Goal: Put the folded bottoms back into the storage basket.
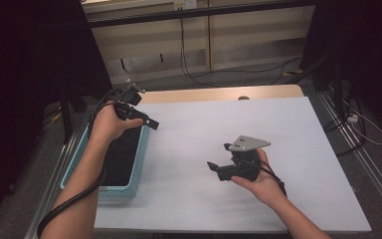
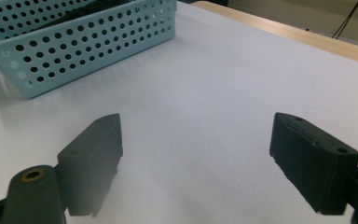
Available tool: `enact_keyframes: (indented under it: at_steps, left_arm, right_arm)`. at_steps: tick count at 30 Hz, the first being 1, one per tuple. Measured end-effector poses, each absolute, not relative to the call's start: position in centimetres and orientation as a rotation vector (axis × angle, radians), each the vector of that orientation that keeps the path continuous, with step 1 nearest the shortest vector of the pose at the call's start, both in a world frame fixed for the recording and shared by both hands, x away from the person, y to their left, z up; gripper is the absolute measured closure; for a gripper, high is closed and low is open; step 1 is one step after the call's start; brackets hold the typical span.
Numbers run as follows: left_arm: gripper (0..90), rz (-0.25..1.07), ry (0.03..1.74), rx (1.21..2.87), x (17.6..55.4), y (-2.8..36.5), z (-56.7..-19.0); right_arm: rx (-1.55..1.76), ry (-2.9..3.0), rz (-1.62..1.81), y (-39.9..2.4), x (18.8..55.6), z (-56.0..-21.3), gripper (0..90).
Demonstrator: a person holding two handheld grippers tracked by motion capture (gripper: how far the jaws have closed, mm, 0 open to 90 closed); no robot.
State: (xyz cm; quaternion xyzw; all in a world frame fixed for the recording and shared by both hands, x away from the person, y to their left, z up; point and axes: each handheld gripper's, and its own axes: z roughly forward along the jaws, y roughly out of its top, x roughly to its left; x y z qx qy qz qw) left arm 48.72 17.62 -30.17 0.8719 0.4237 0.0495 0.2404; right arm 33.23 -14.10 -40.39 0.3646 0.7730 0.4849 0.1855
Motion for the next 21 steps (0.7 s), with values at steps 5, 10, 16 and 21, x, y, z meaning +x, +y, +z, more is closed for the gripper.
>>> enact_keyframes:
  at_steps: [5,10,16,21]
  left_arm:
    - [14.4,0.122,1.120,2.394,48.2,16.6,-31.2]
    - [14.3,0.105,1.076,2.406,47.6,15.5,-31.9]
    - [14.3,0.084,1.042,2.399,46.9,14.6,-32.7]
    - [14.3,0.076,1.021,2.403,46.3,14.2,-33.5]
  right_arm:
    - [1.049,2.175,1.352,-15.7,32.9,-40.8,16.7]
    - [1.069,2.174,1.337,-17.1,32.6,-41.3,16.7]
    - [1.102,2.173,1.314,-18.6,32.1,-41.9,16.6]
    - [1.111,2.175,1.299,-19.5,31.8,-42.2,16.4]
